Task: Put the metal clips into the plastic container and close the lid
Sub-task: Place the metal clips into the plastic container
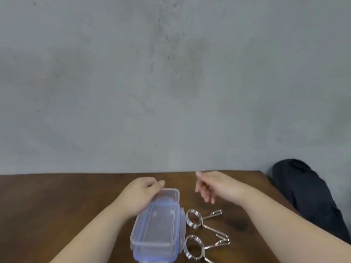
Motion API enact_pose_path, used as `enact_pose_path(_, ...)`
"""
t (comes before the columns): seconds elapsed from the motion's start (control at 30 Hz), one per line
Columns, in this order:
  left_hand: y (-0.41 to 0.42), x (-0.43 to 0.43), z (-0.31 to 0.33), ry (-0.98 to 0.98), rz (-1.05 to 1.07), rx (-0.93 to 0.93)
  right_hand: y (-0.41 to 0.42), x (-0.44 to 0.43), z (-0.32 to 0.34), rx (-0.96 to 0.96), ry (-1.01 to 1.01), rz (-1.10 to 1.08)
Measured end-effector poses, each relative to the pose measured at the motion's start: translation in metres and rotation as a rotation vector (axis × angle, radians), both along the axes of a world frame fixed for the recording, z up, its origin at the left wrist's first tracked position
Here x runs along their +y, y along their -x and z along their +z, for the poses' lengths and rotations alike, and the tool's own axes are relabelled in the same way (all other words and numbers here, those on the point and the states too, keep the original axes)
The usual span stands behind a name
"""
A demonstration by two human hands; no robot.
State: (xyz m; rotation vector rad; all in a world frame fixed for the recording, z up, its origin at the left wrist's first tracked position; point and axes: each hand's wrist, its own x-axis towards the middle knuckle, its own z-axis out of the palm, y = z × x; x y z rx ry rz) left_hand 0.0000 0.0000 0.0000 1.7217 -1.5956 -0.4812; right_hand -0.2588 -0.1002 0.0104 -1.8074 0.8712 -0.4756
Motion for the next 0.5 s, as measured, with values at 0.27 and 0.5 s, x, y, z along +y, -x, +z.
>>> enact_pose_path(0.27, 0.034, 0.049, -0.056, -0.136, -0.044, -0.545, -0.013, 0.045, -0.078, 0.659, 0.515, 0.157)
enact_pose_path(0.5, 0.053, 0.067, -0.091, -0.112, -0.107, -0.717, -0.022, 0.067, -0.119, 0.821, 0.704, 0.088)
